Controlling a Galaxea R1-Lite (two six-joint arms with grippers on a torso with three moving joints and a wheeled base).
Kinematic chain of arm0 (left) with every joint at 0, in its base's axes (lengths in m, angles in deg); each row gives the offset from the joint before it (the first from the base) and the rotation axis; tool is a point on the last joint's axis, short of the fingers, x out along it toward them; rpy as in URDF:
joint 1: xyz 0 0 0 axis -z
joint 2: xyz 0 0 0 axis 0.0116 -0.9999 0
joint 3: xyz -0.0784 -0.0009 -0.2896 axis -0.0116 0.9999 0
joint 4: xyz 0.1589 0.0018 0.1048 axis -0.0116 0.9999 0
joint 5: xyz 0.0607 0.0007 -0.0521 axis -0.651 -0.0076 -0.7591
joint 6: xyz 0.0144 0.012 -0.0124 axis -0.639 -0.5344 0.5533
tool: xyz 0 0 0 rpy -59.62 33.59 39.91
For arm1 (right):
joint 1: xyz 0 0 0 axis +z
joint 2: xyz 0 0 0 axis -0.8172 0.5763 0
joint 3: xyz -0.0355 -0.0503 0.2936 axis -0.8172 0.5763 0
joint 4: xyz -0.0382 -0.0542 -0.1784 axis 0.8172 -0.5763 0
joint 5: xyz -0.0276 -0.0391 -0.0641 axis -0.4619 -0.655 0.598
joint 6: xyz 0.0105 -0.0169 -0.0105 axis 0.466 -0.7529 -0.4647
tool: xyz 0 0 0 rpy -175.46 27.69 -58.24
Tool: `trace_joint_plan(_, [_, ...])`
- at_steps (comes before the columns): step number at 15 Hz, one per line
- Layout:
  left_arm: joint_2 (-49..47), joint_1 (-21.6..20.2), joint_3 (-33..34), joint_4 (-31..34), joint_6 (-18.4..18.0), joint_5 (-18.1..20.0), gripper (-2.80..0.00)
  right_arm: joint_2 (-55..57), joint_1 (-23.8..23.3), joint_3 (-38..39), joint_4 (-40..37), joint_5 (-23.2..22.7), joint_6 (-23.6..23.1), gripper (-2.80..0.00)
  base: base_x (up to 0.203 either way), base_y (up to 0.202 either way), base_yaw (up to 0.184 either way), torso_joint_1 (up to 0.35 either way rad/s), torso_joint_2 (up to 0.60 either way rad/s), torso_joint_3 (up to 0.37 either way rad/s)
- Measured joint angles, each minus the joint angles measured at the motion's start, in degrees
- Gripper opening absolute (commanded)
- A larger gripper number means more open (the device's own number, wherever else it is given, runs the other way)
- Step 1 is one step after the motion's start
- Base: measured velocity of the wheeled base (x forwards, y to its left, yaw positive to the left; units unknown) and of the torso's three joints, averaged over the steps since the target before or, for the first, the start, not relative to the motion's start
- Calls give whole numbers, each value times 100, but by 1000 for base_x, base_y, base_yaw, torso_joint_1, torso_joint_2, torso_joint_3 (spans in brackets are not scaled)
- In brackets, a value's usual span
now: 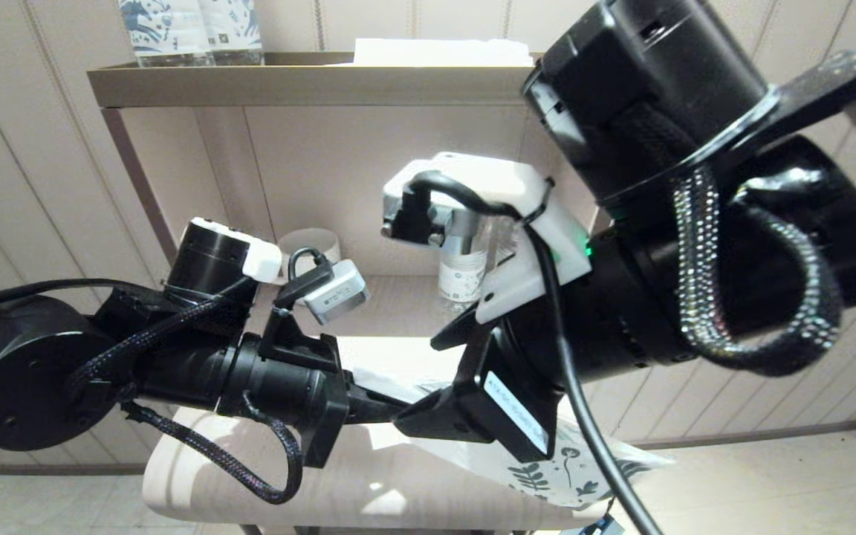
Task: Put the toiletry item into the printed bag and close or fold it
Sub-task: Close the strorage bag and place it on the desk
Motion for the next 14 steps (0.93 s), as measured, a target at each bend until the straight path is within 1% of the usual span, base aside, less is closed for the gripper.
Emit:
trace_joint_plan(2, [-123, 1, -55, 28, 2, -2, -280, 47, -17, 253, 473, -15, -336, 0, 0, 0, 0, 0, 0, 0])
trace_joint_plan(5, [-258, 6, -116, 150, -34, 7, -280, 147, -59, 415, 577, -13, -711, 0, 0, 0, 0, 0, 0, 0])
trace_joint_plan(6, [-270, 6, -144, 262, -39, 64, -280, 179, -98, 432, 574, -16, -813, 0, 0, 0, 0, 0, 0, 0])
trace_joint_plan(8, [-267, -27, -217, 533, -170, 401, -280, 229, -203, 476, 577, -36, -1049, 0, 0, 0, 0, 0, 0, 0])
trace_joint_plan(9, [-270, -40, -231, 573, -269, 449, -280, 256, -229, 472, 582, -49, -1093, 0, 0, 0, 0, 0, 0, 0])
trace_joint_plan(12, [-298, -55, -244, 569, -310, 457, -280, 369, -323, 317, 588, -91, -1154, 0, 0, 0, 0, 0, 0, 0])
trace_joint_plan(14, [-319, -57, -244, 567, -351, 456, -280, 440, -339, 232, 591, -252, -1170, 0, 0, 0, 0, 0, 0, 0])
